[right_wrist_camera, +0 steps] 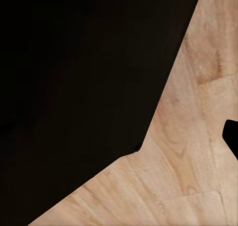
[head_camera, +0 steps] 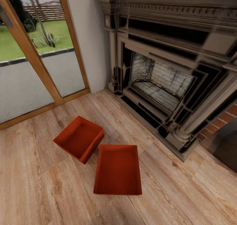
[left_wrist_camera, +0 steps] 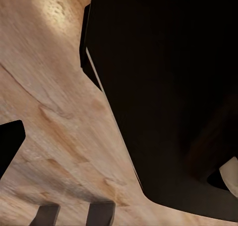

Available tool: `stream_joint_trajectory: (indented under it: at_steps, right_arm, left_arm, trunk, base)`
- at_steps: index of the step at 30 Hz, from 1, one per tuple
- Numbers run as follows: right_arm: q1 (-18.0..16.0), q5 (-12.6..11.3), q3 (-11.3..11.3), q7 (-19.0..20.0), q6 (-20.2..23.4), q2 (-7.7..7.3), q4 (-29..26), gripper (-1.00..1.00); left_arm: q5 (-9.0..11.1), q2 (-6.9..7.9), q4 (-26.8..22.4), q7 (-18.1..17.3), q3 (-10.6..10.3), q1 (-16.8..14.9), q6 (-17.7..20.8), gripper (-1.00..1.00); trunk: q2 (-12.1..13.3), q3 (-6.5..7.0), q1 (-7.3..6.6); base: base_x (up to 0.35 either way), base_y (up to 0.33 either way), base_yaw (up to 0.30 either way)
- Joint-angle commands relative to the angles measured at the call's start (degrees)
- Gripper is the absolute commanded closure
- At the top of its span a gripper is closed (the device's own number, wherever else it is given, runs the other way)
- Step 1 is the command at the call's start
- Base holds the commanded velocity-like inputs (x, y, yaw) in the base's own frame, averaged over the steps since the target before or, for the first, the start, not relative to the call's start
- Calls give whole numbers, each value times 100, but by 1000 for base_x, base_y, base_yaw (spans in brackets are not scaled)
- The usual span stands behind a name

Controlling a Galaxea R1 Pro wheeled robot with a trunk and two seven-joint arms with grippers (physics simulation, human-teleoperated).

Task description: Move the two storage containers from the living room to the garage. In the garage, place one container on the floor and stack the other container on top of it (either order is fine).

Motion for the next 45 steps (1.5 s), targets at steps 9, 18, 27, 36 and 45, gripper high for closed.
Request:
stream_joint_trajectory:
  at_steps: [9,18,27,36,45]
  right_arm:
    - [-6,-69,44,70,-53,4,19,-100]
    - [-6,-106,11,48,-52,37,13,-100]
    - [-6,-116,8,-4,19,100,-68,-100]
    - [7,-117,3,-123,806,112,-2027,-100]
    - [-850,-143,-6,-744,998,517,-2283,-100]
  left_arm:
    - [25,-1,0,6,-1,-1,-11,-100]
    - [62,-20,-2,9,28,-1,-11,-100]
    - [23,-30,-96,-19,-17,-1,-2,-100]
    - [30,401,-1927,394,15,-12,138,-100]
    - [46,631,-2236,782,25,-1036,1247,-100]
  trunk:
    - [-2,-3,0]
    - [-2,-3,0]
    - [-2,-3,0]
    - [-2,-3,0]
    - [-2,-3,0]
  base:
    - [0,0,0]
    - [0,0,0]
    - [0,0,0]
    - [0,0,0]
    - [0,0,0]
